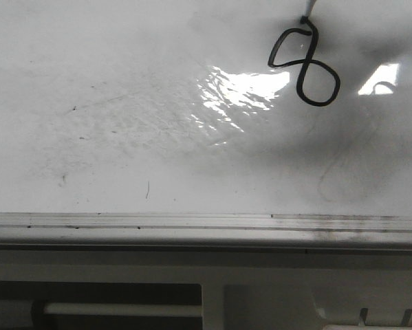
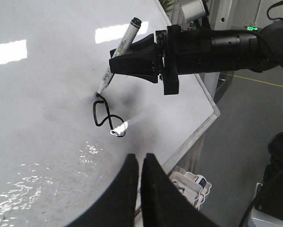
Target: Write number 8 on whiteboard
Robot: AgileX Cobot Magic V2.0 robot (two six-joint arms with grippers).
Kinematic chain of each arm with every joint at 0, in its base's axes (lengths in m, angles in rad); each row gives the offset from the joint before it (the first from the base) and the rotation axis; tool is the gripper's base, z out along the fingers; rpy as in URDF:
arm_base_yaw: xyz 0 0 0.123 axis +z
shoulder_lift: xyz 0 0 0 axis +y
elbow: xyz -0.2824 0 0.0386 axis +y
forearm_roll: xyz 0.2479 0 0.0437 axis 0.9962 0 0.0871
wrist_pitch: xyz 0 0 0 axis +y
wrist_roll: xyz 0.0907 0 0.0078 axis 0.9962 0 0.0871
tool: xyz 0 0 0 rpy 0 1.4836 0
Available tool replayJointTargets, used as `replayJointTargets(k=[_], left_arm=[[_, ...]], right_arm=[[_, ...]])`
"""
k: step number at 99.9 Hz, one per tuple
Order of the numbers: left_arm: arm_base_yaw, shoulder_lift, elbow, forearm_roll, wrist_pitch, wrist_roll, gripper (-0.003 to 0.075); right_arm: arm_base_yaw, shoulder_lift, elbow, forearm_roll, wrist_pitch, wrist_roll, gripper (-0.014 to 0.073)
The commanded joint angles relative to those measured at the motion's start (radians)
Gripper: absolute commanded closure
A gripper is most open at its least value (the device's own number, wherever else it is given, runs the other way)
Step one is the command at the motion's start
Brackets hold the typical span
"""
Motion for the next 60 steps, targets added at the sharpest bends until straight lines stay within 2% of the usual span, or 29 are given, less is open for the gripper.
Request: replayJointTargets(k=[1, 10, 17, 22, 34, 41, 50, 60], left_arm=[[-0.006, 0.008, -0.027, -0.025, -0.014, -0.006, 0.0741], [-0.006, 0.008, -0.027, -0.023, 0.004, -0.006, 0.0734], [-0.006, 0.011, -0.027, -0.006, 0.011, -0.006, 0.0682], [-0.006, 0.023, -0.027, 0.003, 0.015, -0.004, 0.0608], [-0.006, 0.099, -0.027, -0.001, 0.027, -0.004, 0.0344], [-0.006, 0.168, -0.038, -0.011, 0.083, 0.007, 0.026], [-0.008, 0.269, -0.071, -0.028, 0.181, 0.042, 0.0267], [-0.008, 0.362, -0.103, -0.141, 0.257, 0.172, 0.0303]], right_arm=[[0.001, -0.046, -0.037, -0.008, 0.054, -0.011, 0.0658], [0.022, -0.112, -0.037, -0.008, 0.176, -0.011, 0.0658], [0.05, -0.16, -0.037, -0.007, 0.287, -0.011, 0.0658], [0.075, -0.187, -0.037, -0.003, 0.35, -0.011, 0.0658], [0.144, -0.218, -0.039, 0.036, 0.385, -0.011, 0.0658], [0.186, -0.218, -0.053, 0.072, 0.392, -0.011, 0.0658], [0.245, -0.202, -0.078, 0.08, 0.407, -0.011, 0.0658], [0.308, -0.17, -0.108, 0.08, 0.435, -0.011, 0.0658]])
